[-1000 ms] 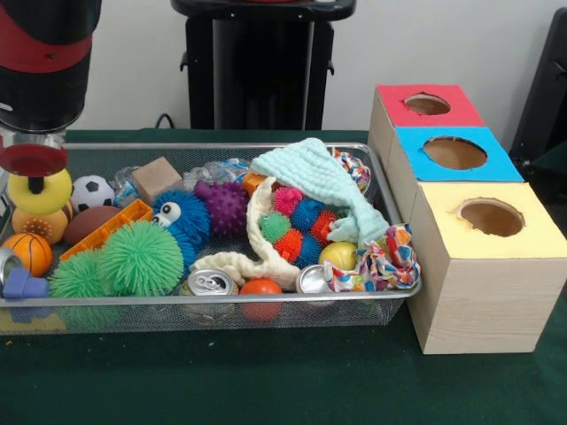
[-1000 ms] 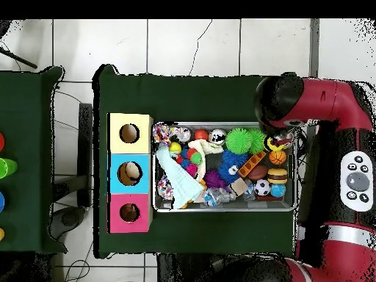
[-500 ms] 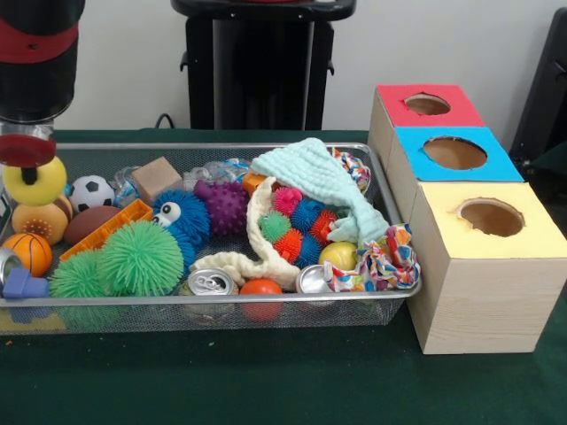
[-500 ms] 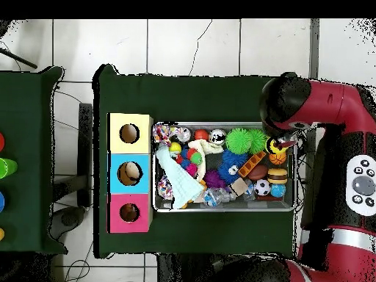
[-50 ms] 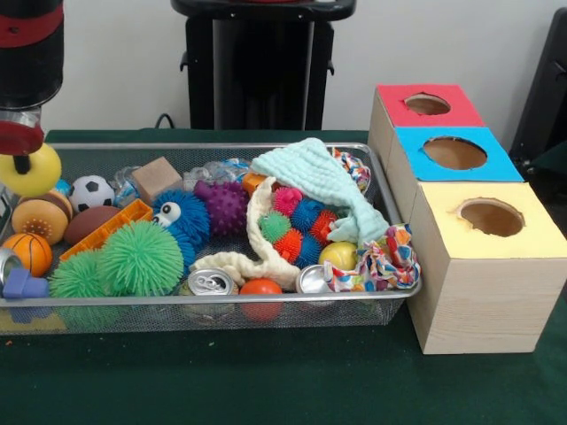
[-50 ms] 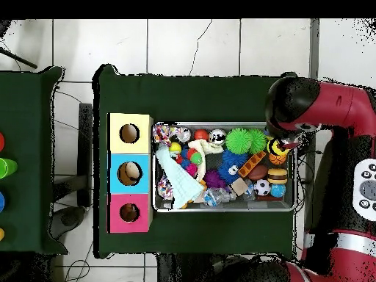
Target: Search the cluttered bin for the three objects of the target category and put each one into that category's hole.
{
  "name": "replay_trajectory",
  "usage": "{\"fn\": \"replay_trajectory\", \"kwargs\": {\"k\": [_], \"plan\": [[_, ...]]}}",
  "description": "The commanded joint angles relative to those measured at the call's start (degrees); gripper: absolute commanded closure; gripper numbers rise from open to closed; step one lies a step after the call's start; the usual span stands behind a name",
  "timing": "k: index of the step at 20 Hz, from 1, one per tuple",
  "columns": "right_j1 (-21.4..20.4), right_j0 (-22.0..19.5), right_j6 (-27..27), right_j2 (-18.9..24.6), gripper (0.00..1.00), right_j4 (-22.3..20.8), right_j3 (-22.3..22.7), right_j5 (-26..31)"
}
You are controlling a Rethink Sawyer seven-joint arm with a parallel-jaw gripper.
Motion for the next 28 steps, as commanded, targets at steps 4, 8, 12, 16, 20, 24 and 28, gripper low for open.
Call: {"fn": "replay_trajectory", "kwargs": {"k": [4, 8, 12, 16, 20, 24, 28], "plan": [[2.07, 2.79, 23.86, -1.34, 1.00, 3.91, -1.09, 3.95], [2.47, 4.42, 25.71, -2.16, 1.00, 5.59, -1.04, 4.01], [2.90, 6.01, 27.52, -3.04, 1.00, 6.99, -1.44, 4.48], [3.51, 7.61, 29.66, -3.62, 1.00, 8.80, -2.12, 4.82], [3.90, 8.94, 31.37, -3.85, 1.00, 10.38, -2.89, 5.42], [3.88, 9.27, 32.18, -3.82, 1.00, 11.92, -2.26, 4.75], [3.43, 9.10, 32.40, -4.18, 1.00, 12.93, -0.93, 3.54]]}}
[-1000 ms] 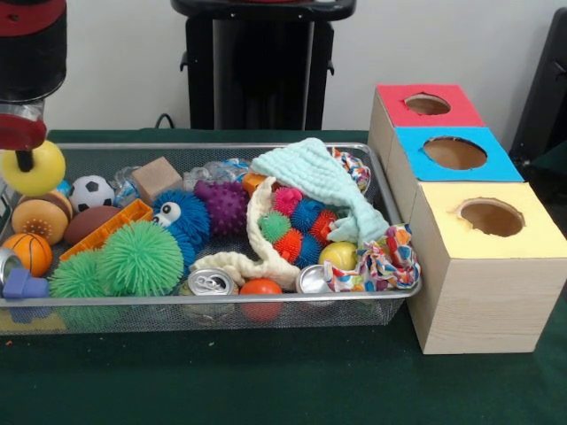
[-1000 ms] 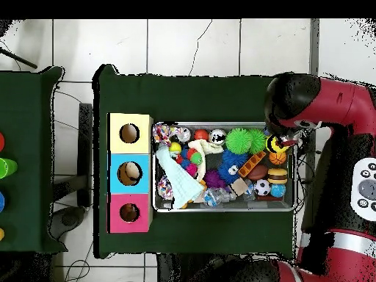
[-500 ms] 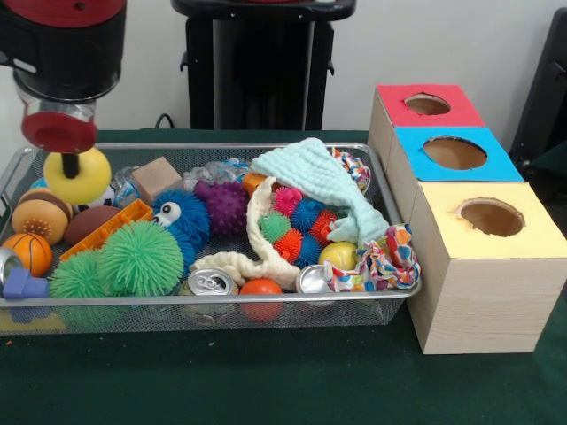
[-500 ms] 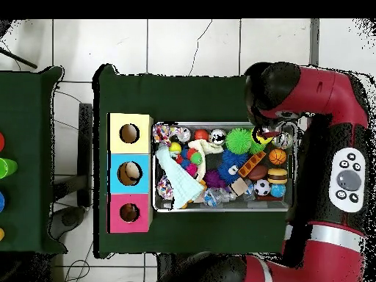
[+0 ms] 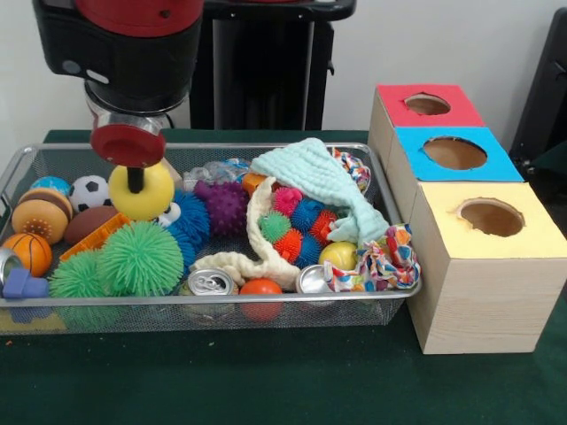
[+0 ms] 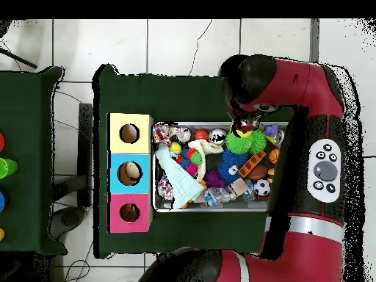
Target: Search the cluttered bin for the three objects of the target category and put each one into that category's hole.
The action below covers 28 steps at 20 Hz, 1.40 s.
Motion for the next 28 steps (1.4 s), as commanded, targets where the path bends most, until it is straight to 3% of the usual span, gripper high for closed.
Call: {"fn": "replay_trajectory", "kwargs": {"k": [1, 7, 12, 28], "plan": [[1.53, -0.10, 20.05, -0.48, 1.00, 2.14, 3.01, 3.55], [1.06, 0.52, 19.44, -1.28, 1.00, 2.13, 3.59, 3.94], [-0.34, 0.33, 19.01, -1.69, 1.00, 2.66, 6.65, 1.64], [0.25, -1.24, 16.95, -3.06, 1.00, 3.78, 7.87, -1.05]]}}
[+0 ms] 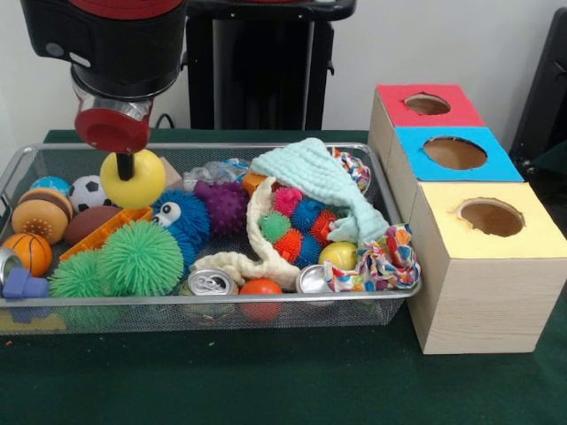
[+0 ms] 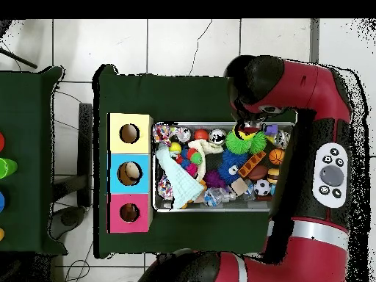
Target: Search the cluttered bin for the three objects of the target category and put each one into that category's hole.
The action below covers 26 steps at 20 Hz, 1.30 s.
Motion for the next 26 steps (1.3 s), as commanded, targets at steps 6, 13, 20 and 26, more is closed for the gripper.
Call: {"fn": "replay_trajectory", "kwargs": {"k": [6, 13, 20, 26], "plan": [[0.39, -2.26, 15.41, -0.61, 0.00, 0.21, 7.51, -1.77], [1.33, -2.75, 15.86, 0.22, 0.00, 1.07, 5.83, -1.27], [2.12, -1.82, 17.11, 0.74, 0.00, 1.54, 5.03, -1.23], [1.62, -2.60, 16.58, 0.87, 0.00, 1.94, 6.57, -3.14]]}}
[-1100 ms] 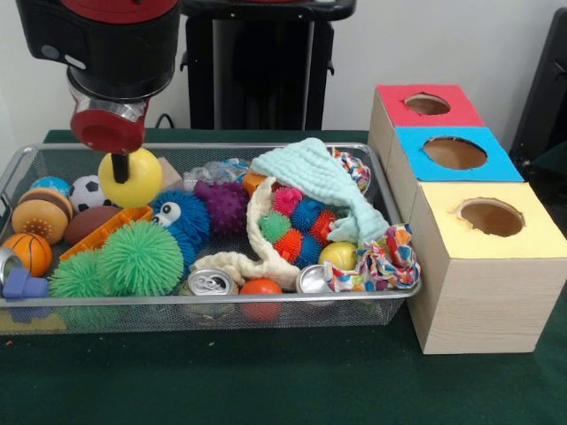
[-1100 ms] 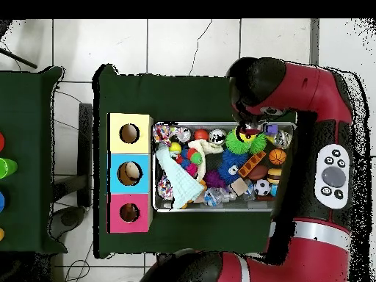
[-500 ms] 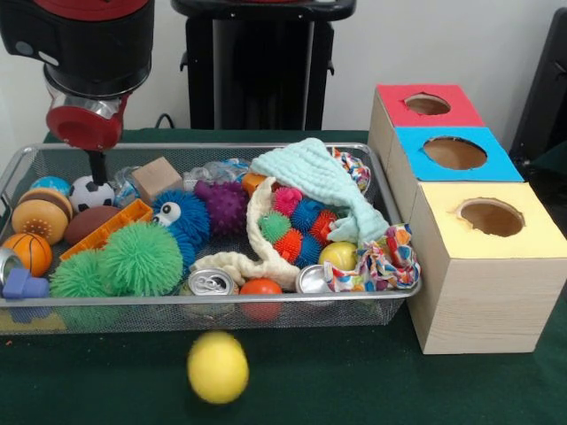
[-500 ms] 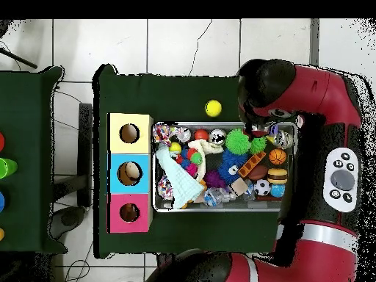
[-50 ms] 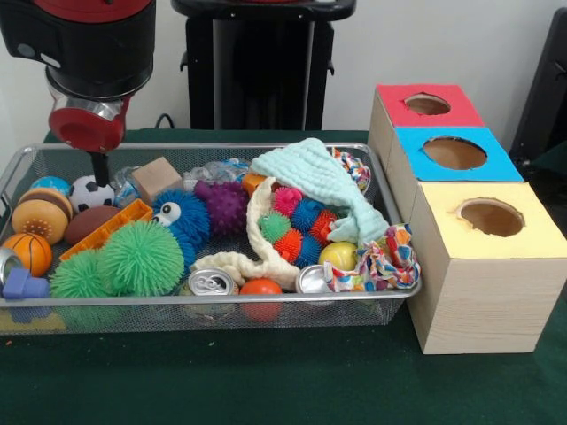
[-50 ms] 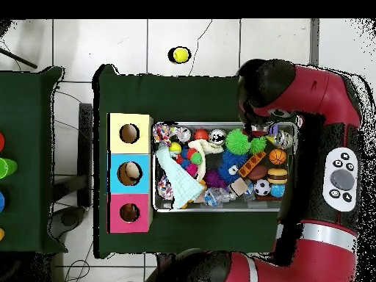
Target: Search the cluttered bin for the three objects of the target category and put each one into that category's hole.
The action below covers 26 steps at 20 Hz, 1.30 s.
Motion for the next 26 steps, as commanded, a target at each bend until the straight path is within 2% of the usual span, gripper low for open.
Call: {"fn": "replay_trajectory", "kwargs": {"k": [1, 17, 26], "plan": [[1.56, -1.12, 16.62, 1.31, 0.00, 1.50, 6.06, -3.43], [1.70, -0.20, 17.05, 1.04, 0.00, 1.04, 7.71, -5.15], [1.22, -1.06, 16.21, 1.08, 0.00, 1.14, 8.65, -5.79]]}}
